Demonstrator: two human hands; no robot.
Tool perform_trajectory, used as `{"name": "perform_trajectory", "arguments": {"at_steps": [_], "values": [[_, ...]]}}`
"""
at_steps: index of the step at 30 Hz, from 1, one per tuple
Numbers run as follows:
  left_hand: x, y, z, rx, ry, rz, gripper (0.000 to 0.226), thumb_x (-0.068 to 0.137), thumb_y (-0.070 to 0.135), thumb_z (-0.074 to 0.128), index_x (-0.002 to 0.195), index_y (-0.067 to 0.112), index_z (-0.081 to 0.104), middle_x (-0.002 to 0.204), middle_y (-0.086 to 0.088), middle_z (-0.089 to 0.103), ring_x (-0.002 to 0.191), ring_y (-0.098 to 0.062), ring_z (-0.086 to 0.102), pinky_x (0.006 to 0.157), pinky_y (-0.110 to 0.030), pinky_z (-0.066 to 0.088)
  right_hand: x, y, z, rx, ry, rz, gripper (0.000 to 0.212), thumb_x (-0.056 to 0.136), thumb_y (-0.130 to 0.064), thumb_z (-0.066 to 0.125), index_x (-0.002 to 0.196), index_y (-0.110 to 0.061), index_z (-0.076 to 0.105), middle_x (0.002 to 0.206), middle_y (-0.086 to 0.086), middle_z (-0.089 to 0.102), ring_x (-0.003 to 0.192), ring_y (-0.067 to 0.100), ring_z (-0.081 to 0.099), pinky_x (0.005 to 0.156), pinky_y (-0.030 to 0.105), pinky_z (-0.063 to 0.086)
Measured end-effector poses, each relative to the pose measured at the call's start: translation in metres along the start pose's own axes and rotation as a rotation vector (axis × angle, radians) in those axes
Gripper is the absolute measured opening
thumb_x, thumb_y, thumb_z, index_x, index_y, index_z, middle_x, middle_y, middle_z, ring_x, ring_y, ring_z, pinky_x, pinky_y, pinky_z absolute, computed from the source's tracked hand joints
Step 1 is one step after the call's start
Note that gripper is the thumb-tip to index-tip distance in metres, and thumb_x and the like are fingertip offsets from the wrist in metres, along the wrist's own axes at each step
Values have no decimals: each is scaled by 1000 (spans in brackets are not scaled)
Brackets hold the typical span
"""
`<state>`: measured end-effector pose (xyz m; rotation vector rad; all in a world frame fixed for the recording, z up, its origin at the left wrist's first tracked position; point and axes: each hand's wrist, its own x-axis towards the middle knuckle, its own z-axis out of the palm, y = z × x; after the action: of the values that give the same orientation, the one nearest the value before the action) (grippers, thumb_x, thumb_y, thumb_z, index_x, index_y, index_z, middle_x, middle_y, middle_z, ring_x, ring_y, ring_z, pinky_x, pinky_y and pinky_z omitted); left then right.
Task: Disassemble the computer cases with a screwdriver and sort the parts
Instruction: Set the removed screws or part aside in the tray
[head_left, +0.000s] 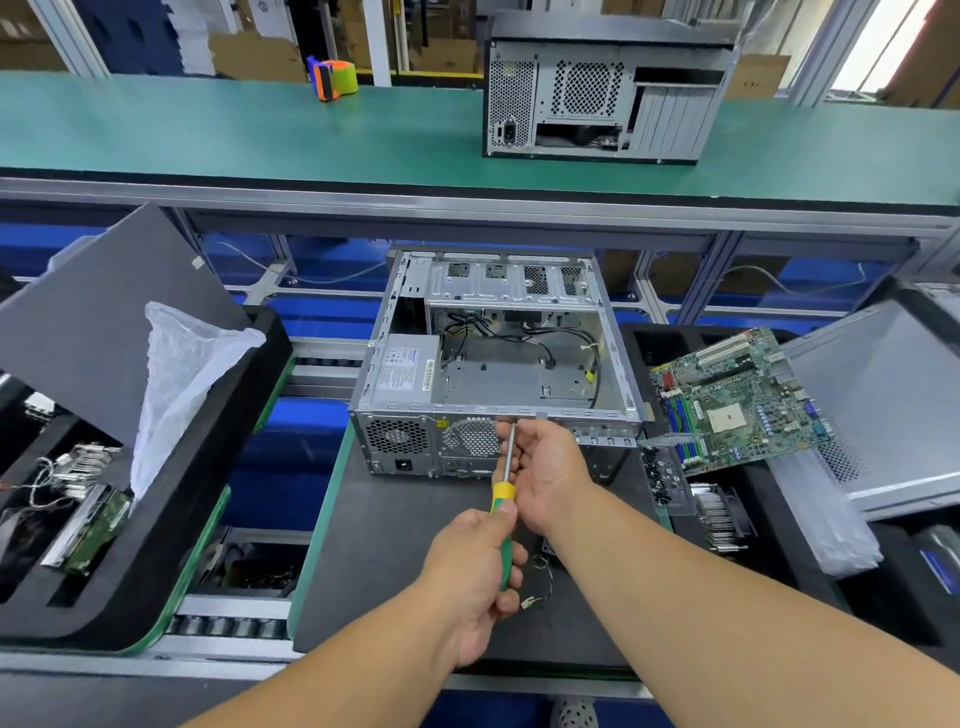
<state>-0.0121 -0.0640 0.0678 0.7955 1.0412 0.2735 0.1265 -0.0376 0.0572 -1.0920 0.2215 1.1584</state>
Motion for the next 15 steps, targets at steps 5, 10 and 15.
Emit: {"name": "perform_trajectory", "arguments": {"at_steps": [5, 10, 15], "values": [[-2, -2, -2, 12, 1, 2, 24, 102, 37, 64, 96, 14, 57, 69, -6, 59, 52, -14, 44, 42, -25, 27, 2, 0, -1, 30, -15, 27, 30, 95, -23, 53, 82, -5, 73, 60, -1, 47, 49, 11, 32, 53, 26, 28], [-3, -1, -2, 9, 8, 4, 24, 102, 36, 64, 97, 14, 57, 68, -6, 58, 51, -14, 44, 42, -25, 27, 4, 2, 0, 36, -13, 27, 26, 94, -21, 54, 82, -6, 71, 61, -1, 46, 49, 11, 32, 53, 26, 28], [-5, 0, -3, 11, 10, 8, 24, 103, 36, 62, 97, 14, 57, 70, -6, 58, 52, -14, 44, 43, -25, 27, 5, 3, 2, 56, -11, 45, 21, 92, -20, 55, 81, -9, 69, 62, -3, 43, 48, 10, 31, 51, 25, 26]]}}
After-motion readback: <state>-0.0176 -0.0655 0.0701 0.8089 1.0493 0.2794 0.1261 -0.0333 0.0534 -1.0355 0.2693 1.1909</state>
